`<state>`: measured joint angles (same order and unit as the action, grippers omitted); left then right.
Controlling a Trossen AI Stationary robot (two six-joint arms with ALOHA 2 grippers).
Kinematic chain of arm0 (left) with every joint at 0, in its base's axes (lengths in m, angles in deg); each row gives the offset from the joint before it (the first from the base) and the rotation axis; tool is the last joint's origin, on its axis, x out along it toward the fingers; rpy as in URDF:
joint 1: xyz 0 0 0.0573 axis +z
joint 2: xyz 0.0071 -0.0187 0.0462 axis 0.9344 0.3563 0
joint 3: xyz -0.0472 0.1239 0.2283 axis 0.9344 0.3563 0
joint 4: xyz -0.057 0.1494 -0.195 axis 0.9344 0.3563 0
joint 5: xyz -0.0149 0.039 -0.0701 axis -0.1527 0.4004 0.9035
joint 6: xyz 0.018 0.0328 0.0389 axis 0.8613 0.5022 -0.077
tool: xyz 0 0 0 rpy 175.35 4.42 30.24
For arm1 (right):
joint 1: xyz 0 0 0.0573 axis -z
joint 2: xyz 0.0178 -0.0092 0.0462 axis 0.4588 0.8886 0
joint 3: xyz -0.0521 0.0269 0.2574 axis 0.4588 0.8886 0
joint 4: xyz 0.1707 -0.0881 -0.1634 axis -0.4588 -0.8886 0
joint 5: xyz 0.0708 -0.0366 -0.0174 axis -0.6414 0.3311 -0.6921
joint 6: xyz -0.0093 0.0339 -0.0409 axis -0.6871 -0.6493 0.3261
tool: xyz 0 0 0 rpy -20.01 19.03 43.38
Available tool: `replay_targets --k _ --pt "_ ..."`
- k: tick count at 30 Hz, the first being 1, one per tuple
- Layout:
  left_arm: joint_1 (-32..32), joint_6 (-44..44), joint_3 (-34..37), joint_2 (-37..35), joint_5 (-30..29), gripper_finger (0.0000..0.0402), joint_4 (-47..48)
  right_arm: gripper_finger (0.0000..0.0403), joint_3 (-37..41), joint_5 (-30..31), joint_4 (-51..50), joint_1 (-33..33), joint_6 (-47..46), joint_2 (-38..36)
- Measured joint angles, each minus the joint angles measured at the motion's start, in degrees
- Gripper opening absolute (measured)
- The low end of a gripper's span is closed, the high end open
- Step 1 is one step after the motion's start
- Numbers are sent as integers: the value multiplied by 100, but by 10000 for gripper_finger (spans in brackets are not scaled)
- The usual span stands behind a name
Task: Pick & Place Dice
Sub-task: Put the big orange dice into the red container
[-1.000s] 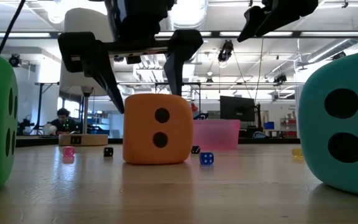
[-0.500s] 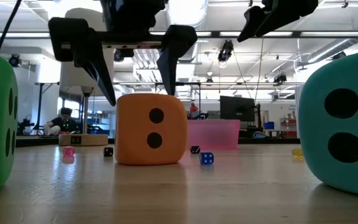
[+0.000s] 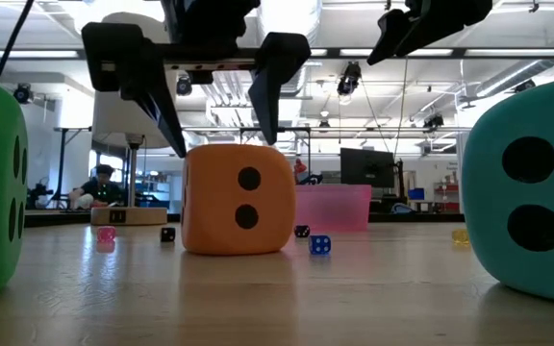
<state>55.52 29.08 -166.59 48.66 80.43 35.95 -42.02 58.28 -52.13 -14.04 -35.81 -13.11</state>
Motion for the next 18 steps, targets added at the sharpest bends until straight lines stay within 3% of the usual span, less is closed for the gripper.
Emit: replay_targets --k 18 --pt "176 -19 7 186 288 394 -237 400 0 0 2 1 0 0"
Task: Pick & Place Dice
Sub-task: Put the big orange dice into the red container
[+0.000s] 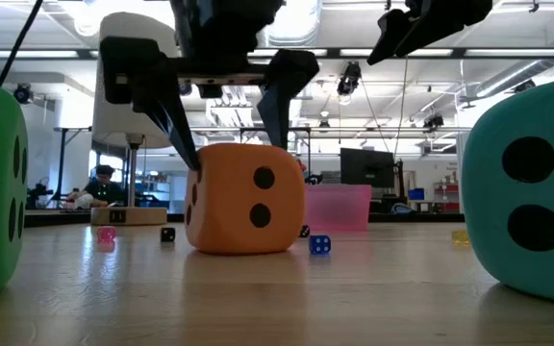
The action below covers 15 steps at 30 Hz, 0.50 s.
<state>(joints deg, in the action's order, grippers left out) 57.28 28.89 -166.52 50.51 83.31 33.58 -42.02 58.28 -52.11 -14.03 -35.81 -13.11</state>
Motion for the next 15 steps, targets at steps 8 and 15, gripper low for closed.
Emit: replay_targets --k 8,15 --pt "36 -220 -2 15 4 395 -64 400 0 0 -2 -2 -1 0" --pt "0 -605 -9 -19 90 395 -1 400 0 -1 -2 0 -7 0"
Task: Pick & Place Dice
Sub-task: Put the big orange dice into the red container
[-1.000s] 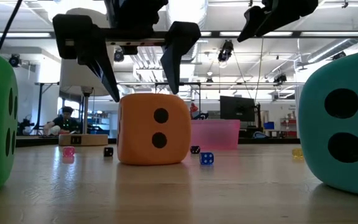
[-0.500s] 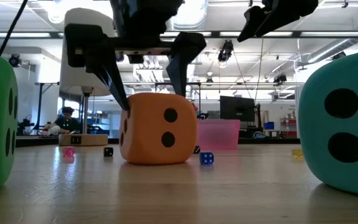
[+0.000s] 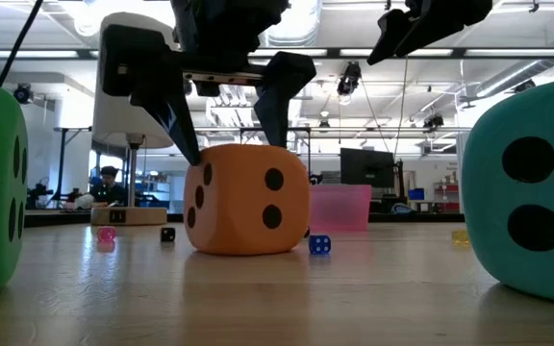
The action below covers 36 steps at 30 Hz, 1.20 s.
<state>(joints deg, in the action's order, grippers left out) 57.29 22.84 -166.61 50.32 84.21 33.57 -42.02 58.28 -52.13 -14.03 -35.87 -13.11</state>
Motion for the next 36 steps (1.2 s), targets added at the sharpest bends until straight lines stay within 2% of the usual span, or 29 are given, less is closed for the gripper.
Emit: replay_targets --k 8,23,36 --pt "-21 -298 -94 -46 -153 399 17 400 0 -1 0 -1 6 0" --pt "85 -911 -74 -7 -24 400 78 400 0 1 0 -1 2 0" --pt "118 -939 -68 -3 28 399 57 400 0 0 0 -1 -1 0"
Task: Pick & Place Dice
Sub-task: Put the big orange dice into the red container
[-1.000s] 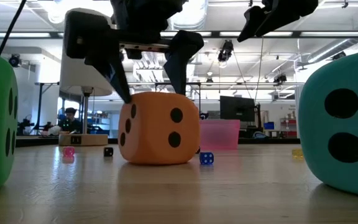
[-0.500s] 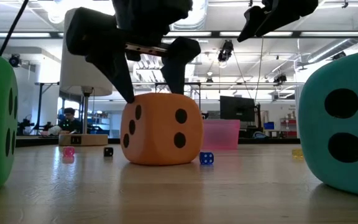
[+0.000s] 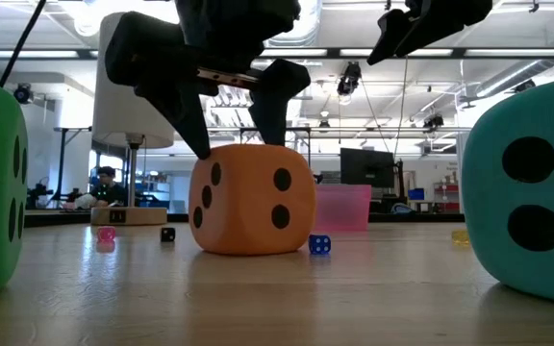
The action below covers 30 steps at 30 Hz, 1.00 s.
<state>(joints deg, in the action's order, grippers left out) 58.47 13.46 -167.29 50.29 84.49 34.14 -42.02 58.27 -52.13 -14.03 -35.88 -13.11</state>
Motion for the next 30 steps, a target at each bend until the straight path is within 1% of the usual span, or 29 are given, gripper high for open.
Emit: replay_targets --k 21,30 --pt "63 -24 9 37 168 399 -24 400 0 -1 0 -2 1 0" --pt "107 -129 221 17 339 400 -293 400 0 0 1 0 -1 0"
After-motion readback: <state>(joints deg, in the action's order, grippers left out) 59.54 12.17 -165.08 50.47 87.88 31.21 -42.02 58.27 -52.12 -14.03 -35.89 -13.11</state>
